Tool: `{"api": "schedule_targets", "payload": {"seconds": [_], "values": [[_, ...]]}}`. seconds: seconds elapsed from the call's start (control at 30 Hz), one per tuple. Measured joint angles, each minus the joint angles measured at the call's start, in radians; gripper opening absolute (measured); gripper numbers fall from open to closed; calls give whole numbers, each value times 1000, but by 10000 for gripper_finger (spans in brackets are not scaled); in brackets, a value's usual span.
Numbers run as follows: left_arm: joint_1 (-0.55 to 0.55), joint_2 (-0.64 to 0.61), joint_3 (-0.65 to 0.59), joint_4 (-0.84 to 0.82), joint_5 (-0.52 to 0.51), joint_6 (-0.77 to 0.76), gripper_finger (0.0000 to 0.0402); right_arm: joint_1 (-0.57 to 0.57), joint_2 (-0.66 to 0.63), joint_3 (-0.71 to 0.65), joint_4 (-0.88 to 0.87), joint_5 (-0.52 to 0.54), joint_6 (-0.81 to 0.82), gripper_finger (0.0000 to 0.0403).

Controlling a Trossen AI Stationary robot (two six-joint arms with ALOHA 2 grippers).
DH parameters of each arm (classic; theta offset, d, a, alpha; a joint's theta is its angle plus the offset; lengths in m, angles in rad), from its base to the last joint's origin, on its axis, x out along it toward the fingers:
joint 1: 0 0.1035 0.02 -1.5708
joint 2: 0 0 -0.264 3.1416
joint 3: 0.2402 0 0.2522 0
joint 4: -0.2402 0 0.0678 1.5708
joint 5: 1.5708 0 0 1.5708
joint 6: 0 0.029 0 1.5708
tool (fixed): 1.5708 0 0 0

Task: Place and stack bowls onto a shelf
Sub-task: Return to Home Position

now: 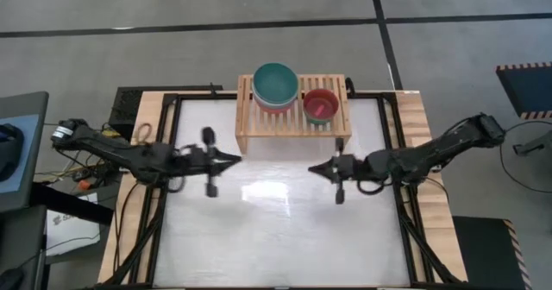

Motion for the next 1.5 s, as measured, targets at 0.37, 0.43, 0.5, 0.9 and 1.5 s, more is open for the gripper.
{"api": "schedule_targets", "payload": {"seconds": [0.37, 0.43, 0.5, 0.9, 1.5], "values": [[-73, -316, -291, 89, -76, 34, 0, -12, -408, -113, -161, -43, 33, 22], [-73, -388, -307, 78, -64, 34, 0, 2, -459, -195, -118, -43, 69, 22], [-73, -459, -312, -13, -41, 24, 0, 15, -503, -283, -63, -41, 79, 22], [-62, -569, -396, -157, -12, -13, 0, -31, -745, -361, -281, -129, 101, 21], [98, -620, -459, -253, 114, -117, 0, -82, -871, -499, -263, -187, 81, 21]]}}
